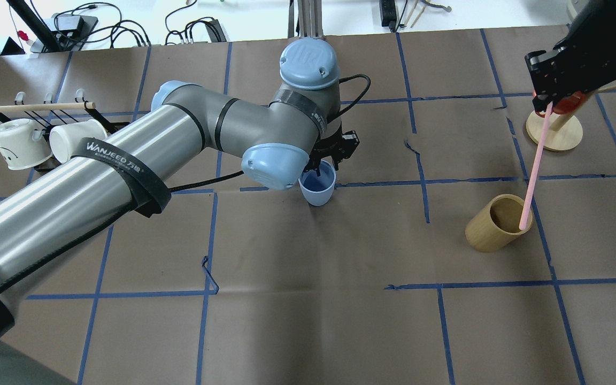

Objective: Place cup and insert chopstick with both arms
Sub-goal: 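Release the blue cup and raise the left gripper away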

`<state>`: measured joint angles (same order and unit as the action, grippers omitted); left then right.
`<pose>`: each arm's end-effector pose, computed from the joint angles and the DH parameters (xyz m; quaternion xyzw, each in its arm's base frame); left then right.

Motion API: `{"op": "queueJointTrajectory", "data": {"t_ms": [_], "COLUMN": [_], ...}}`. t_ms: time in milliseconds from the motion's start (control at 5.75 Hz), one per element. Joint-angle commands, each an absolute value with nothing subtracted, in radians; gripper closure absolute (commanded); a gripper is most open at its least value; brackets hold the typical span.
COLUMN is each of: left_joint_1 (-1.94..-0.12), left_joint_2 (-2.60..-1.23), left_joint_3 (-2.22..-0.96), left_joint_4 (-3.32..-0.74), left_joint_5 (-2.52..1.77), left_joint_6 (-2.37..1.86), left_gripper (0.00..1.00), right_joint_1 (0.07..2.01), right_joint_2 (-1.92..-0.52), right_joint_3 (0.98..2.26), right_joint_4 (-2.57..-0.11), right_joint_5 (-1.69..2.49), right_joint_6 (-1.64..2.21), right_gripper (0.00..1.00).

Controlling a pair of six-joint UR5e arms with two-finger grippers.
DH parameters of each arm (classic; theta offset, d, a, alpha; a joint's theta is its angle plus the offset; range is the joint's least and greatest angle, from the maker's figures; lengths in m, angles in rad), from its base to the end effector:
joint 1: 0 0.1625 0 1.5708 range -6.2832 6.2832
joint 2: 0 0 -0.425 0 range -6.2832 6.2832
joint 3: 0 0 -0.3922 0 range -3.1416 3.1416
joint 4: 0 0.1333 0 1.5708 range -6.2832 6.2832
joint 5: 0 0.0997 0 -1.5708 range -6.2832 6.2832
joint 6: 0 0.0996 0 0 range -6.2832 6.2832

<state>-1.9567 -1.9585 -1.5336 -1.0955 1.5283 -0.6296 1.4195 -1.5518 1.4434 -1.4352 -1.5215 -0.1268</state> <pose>-0.3684 -0.5415 0.3350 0.1200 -0.9906 0.0442 0.0488 0.0620 -0.5101 0.5277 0.0126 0.9995 0.0100 0.0263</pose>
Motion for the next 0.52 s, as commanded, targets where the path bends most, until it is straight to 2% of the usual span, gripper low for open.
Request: {"op": "queueJointTrajectory", "data": {"t_ms": [0,174,348], "left_joint_1": [-1.848,-1.776,-1.662], "left_joint_2": [-1.841,-1.769,-1.717], "left_joint_3": [-1.467,-1.433,-1.410], "left_joint_4": [-1.294,-1.421,-1.550], "left_joint_5": [1.465,1.457,1.457], "left_joint_6": [-0.480,-0.412,-0.309], "left_gripper": [0.03,0.02,0.02], "right_joint_1": [1.489,1.543,1.605], "right_joint_2": [-1.482,-1.445,-1.375], "right_joint_3": [1.431,1.424,1.364], "right_joint_4": [-1.523,-1.581,-1.621], "right_joint_5": [-1.520,-1.523,-1.523], "right_joint_6": [-0.034,0.022,0.111], "right_gripper": [0.92,0.92,0.92]}}
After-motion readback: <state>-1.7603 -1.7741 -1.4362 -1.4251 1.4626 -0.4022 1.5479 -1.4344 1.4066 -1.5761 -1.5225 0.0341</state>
